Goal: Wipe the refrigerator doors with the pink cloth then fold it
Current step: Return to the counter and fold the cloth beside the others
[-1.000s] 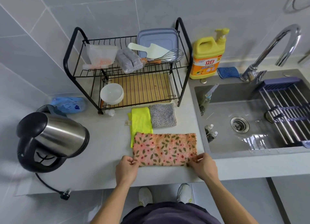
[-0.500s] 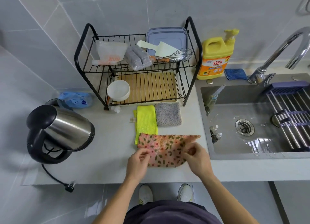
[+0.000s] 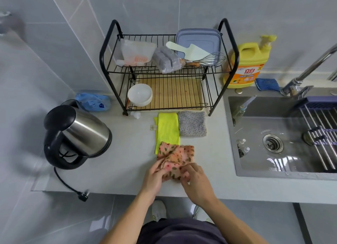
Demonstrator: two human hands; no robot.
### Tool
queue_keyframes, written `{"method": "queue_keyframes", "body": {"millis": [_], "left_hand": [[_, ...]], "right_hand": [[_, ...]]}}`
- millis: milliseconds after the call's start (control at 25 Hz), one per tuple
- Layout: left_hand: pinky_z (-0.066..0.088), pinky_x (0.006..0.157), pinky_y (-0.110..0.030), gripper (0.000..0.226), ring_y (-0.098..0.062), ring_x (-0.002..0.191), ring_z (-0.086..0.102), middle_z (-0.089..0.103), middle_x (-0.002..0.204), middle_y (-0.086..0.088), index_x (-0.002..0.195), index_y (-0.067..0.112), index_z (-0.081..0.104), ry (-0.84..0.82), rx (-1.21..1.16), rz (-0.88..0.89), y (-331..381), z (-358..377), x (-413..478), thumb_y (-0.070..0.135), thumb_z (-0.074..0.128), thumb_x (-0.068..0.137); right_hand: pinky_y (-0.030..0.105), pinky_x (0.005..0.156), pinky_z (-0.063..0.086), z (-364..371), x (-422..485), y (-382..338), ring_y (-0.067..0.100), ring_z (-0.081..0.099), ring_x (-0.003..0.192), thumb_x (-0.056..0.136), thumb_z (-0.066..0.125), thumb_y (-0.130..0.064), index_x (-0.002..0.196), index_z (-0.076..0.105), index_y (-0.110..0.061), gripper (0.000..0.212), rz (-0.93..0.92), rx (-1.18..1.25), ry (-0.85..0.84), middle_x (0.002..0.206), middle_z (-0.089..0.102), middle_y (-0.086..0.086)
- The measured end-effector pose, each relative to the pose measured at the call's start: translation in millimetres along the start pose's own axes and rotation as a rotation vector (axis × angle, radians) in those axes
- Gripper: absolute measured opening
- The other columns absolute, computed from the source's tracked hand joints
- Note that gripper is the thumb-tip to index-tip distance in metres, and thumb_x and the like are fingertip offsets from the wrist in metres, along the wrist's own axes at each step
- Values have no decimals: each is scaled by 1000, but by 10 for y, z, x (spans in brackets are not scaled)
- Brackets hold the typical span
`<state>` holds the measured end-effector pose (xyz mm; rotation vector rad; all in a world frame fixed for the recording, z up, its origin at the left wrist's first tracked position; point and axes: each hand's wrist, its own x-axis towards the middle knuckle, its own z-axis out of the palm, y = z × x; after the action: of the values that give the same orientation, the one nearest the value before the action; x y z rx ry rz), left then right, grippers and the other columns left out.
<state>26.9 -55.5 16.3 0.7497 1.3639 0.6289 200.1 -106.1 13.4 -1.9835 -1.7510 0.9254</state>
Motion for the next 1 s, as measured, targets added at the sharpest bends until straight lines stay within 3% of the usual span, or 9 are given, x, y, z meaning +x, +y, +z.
{"method": "queue_keyframes", "body": {"millis": [160, 280, 400, 480, 640, 760, 880, 1000], "left_hand": [[54, 93, -31, 30, -16, 109, 67, 71, 127, 0, 135, 22, 62, 244, 576, 15, -200, -141, 39, 27, 57, 106], [52, 87, -29, 27, -12, 103, 64, 65, 114, 11, 128, 21, 63, 329, 674, 174, -153, -102, 3, 26, 64, 102], [50, 100, -31, 34, -9, 120, 54, 57, 127, 11, 131, 25, 63, 264, 810, 399, -88, -41, 90, 24, 70, 98], [51, 101, -34, 40, -12, 126, 53, 56, 135, 10, 136, 26, 62, 197, 897, 442, -38, -16, 194, 22, 70, 97], [54, 98, -36, 43, -17, 126, 55, 51, 141, 8, 139, 25, 60, 88, 1100, 493, 25, 8, 340, 17, 68, 98], [54, 92, -34, 34, -17, 115, 62, 63, 131, 4, 133, 20, 68, 114, 997, 512, 4, -11, 390, 12, 64, 100], [49, 79, -27, 24, -14, 93, 67, 74, 120, -3, 124, 17, 71, 339, 675, 267, 95, 1, 400, 16, 56, 105], [40, 83, -25, 29, -21, 102, 63, 71, 124, -8, 127, 11, 68, 441, 523, 95, 154, -47, 424, 26, 49, 110]], "right_hand": [[32, 106, 42, 63, -17, 79, 23, 48, 130, 103, 56, -24, 135, 61, -15, 33, -11, -143, -89, 146, 50, -3], [35, 109, 46, 110, -91, 112, 24, 47, 135, 98, 64, -21, 134, 65, -16, 37, -19, -188, -45, 149, 49, 0], [39, 101, 54, 140, -153, 183, 28, 55, 129, 90, 75, -18, 129, 69, -16, 39, -3, -215, -21, 140, 55, 3], [40, 98, 56, 111, -174, 207, 27, 57, 123, 89, 76, -17, 130, 69, -18, 41, -18, -219, -25, 136, 57, 3], [29, 104, 46, 14, -230, 220, 19, 47, 131, 100, 62, -20, 146, 54, -22, 47, -49, -204, -78, 144, 50, -6], [26, 107, 43, -14, -242, 234, 16, 44, 135, 102, 57, -19, 149, 51, -22, 47, -44, -177, -102, 149, 46, -8], [27, 105, 44, -13, -213, 229, 16, 48, 130, 102, 56, -18, 144, 55, -22, 43, -44, -163, -104, 143, 51, -7], [30, 99, 49, -6, -165, 236, 18, 52, 123, 99, 57, -16, 138, 60, -22, 39, -41, -161, -83, 136, 56, -7]]}}
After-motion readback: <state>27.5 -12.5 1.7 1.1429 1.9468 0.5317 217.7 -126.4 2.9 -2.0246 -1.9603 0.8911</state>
